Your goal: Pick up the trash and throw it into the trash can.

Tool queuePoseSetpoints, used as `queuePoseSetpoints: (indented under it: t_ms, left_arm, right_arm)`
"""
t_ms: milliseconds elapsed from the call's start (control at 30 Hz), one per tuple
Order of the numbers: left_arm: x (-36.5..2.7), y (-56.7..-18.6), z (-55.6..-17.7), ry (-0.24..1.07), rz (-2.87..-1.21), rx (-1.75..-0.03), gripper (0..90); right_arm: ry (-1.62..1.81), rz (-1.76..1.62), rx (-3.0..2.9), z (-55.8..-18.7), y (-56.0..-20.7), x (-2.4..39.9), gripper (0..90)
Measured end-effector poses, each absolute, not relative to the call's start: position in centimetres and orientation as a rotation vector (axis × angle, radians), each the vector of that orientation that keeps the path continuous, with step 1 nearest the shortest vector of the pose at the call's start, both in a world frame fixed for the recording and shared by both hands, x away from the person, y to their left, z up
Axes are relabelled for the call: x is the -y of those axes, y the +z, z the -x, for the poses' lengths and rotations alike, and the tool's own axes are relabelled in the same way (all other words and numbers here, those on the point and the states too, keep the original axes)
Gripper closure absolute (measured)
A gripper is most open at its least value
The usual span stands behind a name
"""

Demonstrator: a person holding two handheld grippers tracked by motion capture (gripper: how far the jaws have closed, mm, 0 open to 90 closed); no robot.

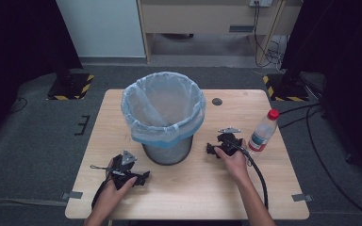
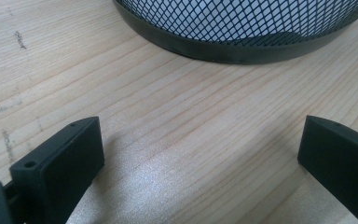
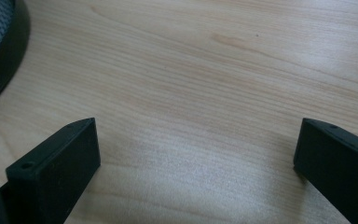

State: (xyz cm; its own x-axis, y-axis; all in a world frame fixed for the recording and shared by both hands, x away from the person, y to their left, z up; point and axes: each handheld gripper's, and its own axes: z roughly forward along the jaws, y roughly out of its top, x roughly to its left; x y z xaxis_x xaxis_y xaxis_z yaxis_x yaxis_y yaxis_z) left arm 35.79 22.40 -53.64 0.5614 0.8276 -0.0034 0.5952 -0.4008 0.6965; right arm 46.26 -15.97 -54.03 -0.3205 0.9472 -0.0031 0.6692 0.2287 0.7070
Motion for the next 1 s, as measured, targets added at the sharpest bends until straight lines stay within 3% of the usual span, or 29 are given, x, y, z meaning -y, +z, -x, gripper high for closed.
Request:
queuePoseSetpoints:
  t_ms: [233,1000]
  left_arm:
    - [-22.4,-53.6,-35.8,0.456,-2.138,-1.135,0.0]
    - [-22.4,-53.6,-35.8,0.456,-2.137,-1.135,0.0]
  right_arm:
    - [0.879,-1.476,-2.096,-46.0,-53.8,16.1,5.7]
    - [0.910,-1.386,-2.087,-41.7,-51.4,17.7,5.8]
